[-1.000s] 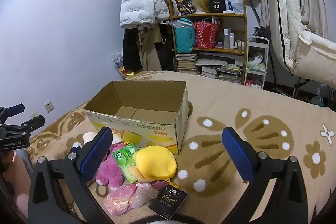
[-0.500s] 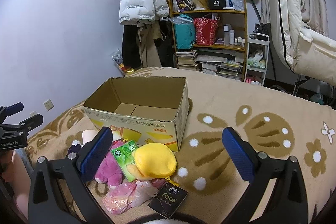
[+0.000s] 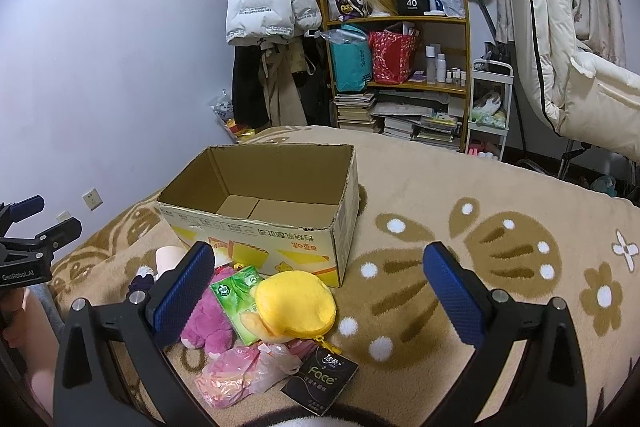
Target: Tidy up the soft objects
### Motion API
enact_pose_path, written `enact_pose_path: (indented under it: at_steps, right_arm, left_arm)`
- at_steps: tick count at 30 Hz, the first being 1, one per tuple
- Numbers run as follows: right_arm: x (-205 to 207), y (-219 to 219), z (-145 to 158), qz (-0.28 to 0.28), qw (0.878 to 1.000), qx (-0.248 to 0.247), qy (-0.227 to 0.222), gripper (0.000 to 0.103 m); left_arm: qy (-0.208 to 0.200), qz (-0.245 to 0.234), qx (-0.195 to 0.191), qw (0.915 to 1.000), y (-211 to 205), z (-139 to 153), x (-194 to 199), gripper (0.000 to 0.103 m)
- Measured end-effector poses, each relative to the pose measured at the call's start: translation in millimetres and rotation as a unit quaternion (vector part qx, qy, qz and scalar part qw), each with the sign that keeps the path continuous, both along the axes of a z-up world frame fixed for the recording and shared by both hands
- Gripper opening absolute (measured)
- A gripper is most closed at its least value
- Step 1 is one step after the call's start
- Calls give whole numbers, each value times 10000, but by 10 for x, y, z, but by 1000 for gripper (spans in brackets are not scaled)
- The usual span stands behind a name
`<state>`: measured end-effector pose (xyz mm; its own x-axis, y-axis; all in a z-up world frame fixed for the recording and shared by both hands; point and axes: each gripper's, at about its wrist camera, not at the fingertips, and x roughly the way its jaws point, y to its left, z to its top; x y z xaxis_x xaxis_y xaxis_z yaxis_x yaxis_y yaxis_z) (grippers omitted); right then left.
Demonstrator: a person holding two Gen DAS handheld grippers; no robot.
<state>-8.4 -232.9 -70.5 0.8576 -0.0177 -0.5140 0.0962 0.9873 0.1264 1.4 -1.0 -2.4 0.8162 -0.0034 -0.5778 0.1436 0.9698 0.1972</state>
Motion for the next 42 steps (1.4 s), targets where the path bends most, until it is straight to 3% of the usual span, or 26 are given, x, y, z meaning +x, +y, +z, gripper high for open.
enact_pose_path:
  at_steps: [42]
  right_arm:
    - [-40, -79, 35, -134, 9998, 166, -30, 103]
  left_arm:
    - [-92, -22, -61, 9999, 38, 33, -41, 103]
